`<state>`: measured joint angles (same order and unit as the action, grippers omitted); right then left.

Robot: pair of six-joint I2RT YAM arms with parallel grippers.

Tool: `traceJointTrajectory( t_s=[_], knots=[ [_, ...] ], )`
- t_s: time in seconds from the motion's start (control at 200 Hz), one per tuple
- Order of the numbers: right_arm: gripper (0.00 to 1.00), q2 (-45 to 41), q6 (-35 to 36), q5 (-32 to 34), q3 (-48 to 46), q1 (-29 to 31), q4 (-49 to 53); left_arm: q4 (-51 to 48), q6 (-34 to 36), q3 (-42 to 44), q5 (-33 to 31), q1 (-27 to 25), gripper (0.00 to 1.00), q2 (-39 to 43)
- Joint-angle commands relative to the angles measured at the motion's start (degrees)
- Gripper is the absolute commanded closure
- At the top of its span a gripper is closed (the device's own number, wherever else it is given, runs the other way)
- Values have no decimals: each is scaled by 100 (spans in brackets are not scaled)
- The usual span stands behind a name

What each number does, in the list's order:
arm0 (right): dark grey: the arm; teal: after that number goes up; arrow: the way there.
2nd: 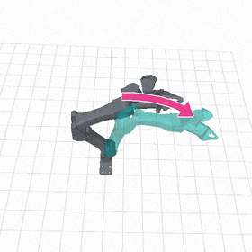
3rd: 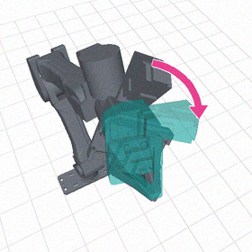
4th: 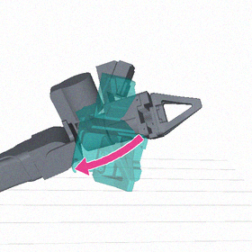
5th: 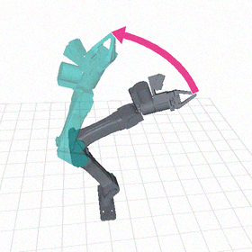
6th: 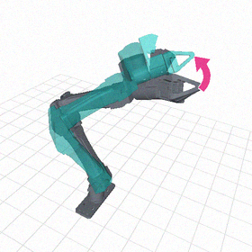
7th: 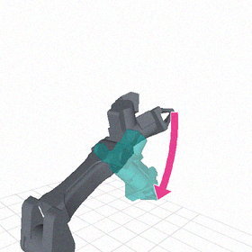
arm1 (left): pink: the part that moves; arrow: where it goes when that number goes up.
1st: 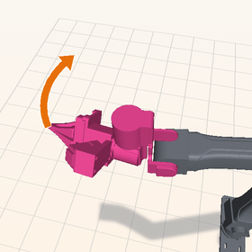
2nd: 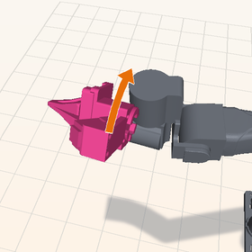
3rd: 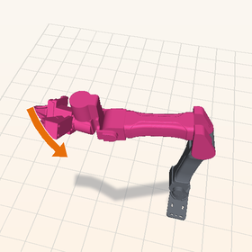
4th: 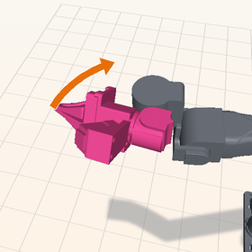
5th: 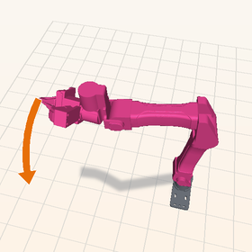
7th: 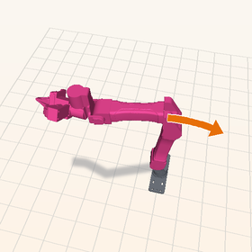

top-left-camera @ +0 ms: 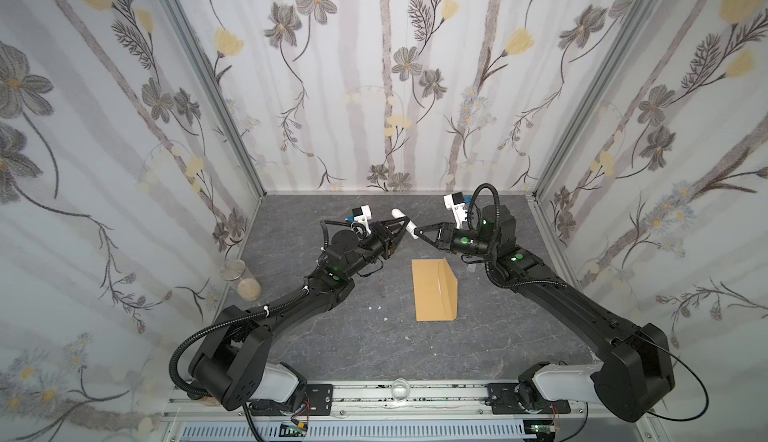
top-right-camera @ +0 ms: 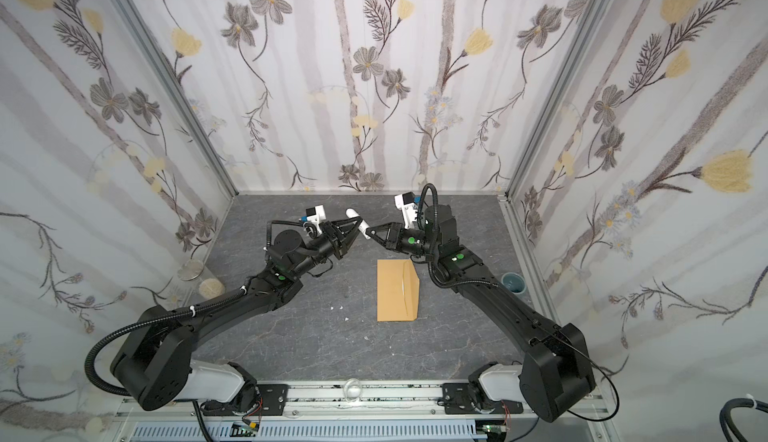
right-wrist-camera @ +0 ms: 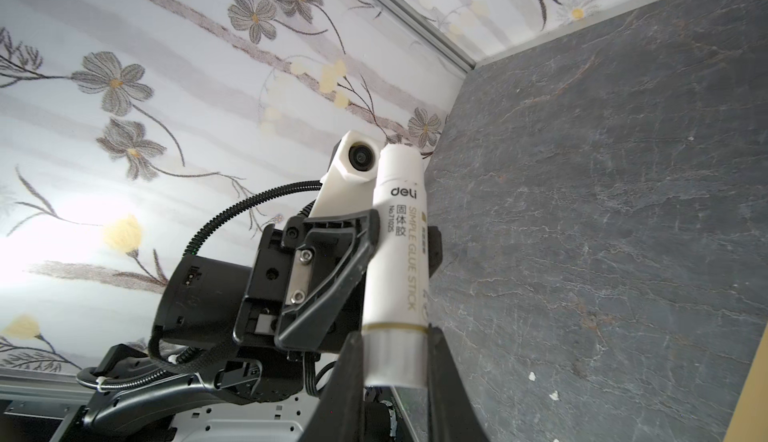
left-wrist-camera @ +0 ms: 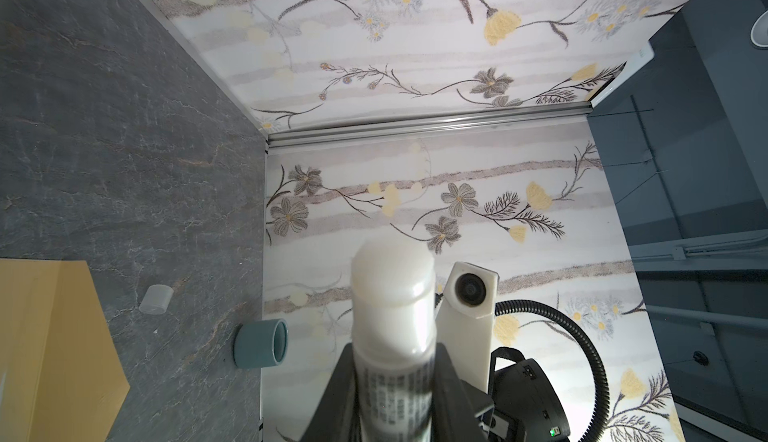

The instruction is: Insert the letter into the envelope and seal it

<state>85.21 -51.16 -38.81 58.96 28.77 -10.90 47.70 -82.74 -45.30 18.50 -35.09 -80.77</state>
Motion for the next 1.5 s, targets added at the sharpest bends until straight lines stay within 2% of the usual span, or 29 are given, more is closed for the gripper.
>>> traceJointTrajectory(
  t_s=[0.0, 0.175, 0.34, 0.52, 0.62, 0.789, 1.009, 1.309, 1.494],
  knots=[
    [88, 82, -501, 34, -5, -22, -1243, 193, -58, 71, 510, -104, 100, 44],
    [88, 215, -845, -135, -55, -49, -1460, 356, -33, 201, 392, -154, 100, 113],
    [86, 190, -827, -97, -124, -59, -1493, 389, -34, 265, 310, -143, 100, 193],
    [69, -8, -331, 80, -112, -57, -1183, 354, -189, 287, 59, -127, 100, 232],
    [64, -346, 307, 546, -180, -50, -731, 320, -374, 162, 78, -103, 100, 81],
    [62, -1151, 1464, 1990, -541, 97, -58, 275, -605, -142, 222, -88, 100, -204],
    [60, -1538, 2977, 3950, -599, 1040, 675, 222, -797, -319, 333, -93, 100, -366],
    [58, -1239, 3652, 4714, -520, 1592, 693, 186, -1005, -516, 456, -108, 100, -523],
    [58, -995, 3747, 4777, -329, 1638, 607, 187, -1086, -575, 529, -133, 100, -589]
  ],
)
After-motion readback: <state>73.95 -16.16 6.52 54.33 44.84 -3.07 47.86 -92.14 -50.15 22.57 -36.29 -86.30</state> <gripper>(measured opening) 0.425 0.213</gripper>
